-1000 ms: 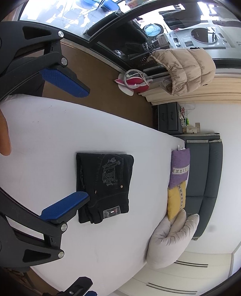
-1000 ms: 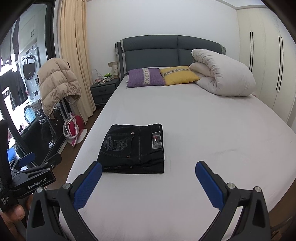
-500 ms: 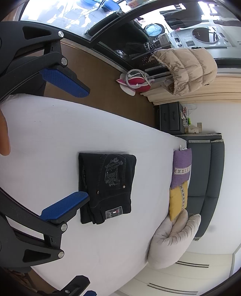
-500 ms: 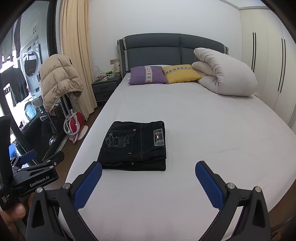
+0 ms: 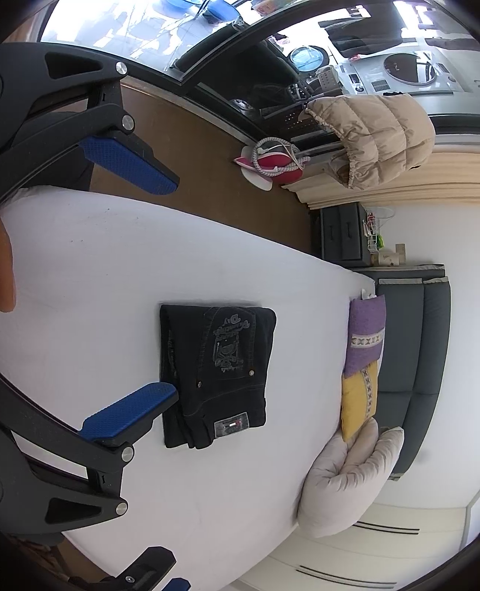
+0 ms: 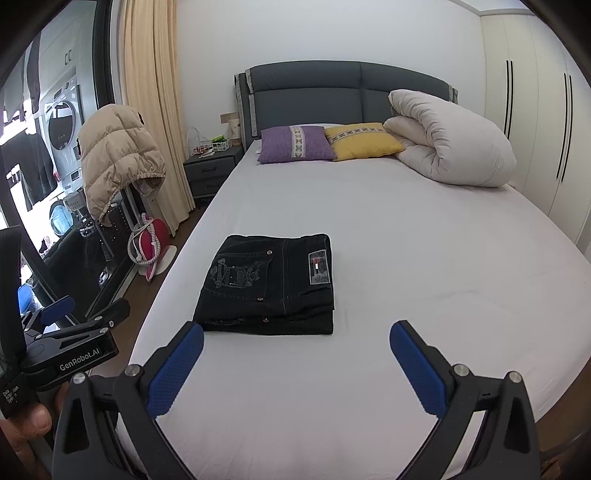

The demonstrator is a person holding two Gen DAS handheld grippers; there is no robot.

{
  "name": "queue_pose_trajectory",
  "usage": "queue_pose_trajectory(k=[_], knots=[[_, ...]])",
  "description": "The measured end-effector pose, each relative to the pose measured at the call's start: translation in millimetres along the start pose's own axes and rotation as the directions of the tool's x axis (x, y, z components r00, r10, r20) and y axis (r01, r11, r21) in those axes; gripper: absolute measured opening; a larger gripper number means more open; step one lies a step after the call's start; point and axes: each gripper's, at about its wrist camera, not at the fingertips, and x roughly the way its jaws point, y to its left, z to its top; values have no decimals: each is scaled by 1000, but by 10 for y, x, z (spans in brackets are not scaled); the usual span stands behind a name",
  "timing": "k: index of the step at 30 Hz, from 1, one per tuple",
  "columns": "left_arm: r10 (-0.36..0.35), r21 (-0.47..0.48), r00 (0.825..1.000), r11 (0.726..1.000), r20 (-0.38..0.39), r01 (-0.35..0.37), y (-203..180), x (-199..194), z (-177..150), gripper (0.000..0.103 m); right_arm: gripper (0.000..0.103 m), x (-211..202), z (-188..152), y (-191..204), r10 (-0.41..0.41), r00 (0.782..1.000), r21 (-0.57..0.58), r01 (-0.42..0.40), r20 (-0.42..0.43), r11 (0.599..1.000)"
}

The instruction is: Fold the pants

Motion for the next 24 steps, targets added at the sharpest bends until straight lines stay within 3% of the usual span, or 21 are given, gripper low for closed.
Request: queue_pose_trajectory(k=[24], knots=[[-7,7,1000,1000,-10,7,6,59,-28,103,103,49,-82,1,4,1000,-3,-4,-16,1000]])
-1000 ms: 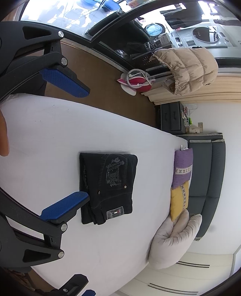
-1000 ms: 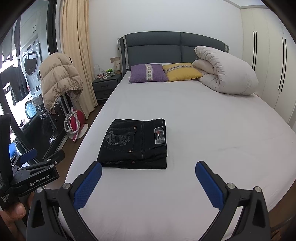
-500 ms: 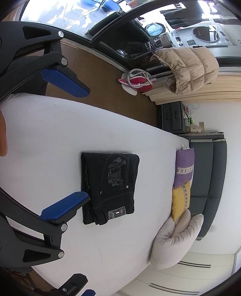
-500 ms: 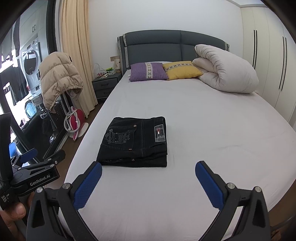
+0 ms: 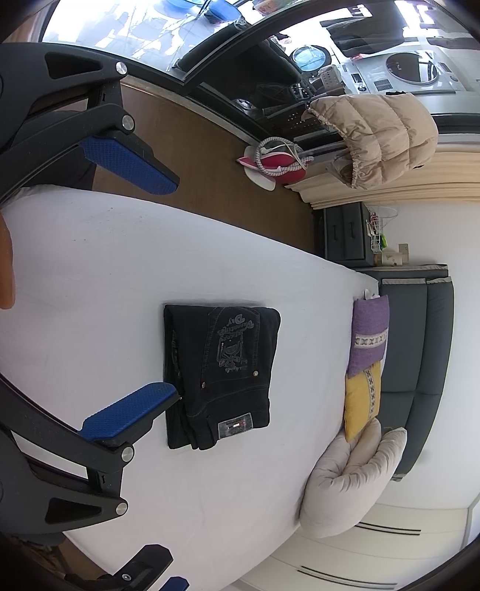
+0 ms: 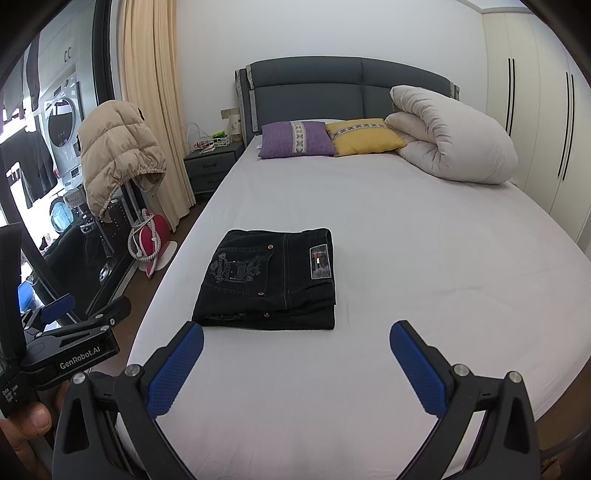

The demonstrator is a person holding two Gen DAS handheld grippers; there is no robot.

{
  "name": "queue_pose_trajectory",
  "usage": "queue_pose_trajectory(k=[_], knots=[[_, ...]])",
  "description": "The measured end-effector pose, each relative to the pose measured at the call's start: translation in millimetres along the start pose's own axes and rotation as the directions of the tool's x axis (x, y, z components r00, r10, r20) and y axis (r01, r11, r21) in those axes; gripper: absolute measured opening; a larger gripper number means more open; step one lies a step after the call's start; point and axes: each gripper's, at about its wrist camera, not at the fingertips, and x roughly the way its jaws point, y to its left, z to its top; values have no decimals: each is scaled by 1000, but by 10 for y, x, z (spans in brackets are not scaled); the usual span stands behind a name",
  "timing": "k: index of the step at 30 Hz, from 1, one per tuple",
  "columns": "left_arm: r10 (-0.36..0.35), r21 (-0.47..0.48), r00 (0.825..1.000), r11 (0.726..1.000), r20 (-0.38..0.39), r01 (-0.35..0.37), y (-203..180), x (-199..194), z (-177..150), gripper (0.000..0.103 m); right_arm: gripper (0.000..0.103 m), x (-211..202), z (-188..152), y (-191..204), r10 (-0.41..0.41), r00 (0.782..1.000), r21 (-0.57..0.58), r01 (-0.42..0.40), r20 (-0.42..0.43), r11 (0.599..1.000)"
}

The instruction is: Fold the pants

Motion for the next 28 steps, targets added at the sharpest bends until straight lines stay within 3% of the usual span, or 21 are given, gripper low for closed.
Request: queue_pose_trajectory(k=[28], knots=[[-12,1,1000,1000,-6,12,46,44,10,103,103,71,-45,-26,14,1000,1,-14,-17,1000]])
